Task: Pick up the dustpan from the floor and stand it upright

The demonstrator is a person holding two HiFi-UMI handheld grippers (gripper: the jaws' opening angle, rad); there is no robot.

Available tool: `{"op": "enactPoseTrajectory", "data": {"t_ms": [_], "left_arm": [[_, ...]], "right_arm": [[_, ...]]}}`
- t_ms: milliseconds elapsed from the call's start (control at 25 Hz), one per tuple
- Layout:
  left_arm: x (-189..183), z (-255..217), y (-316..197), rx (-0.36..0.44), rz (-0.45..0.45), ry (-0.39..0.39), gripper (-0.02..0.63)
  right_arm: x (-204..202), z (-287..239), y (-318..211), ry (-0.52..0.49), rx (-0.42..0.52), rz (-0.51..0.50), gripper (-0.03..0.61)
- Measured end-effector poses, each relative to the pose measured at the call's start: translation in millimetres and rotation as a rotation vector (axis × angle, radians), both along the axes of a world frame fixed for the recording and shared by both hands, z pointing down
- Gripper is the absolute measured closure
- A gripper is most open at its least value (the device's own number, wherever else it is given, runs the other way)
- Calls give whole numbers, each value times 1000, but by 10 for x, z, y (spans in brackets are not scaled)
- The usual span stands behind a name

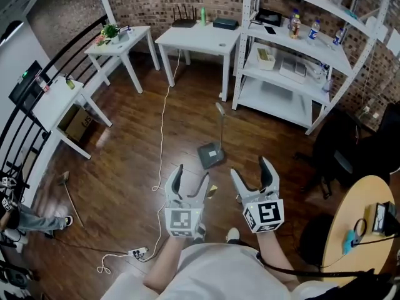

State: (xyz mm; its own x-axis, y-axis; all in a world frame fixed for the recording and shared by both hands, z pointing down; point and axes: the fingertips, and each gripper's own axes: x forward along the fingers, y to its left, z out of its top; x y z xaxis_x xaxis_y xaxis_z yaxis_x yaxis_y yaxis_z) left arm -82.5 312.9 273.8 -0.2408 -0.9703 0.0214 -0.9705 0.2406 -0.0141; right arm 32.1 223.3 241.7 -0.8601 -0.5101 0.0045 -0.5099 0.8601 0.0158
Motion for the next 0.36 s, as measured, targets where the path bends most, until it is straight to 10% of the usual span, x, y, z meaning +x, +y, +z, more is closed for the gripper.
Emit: {"op": "enactPoseTrajectory", "data": {"t_ms": [360], "left_arm": [[-85, -45, -36, 36, -13, 8, 279]], "right_arm": [[20, -119, -22, 14, 67, 35, 239]]}}
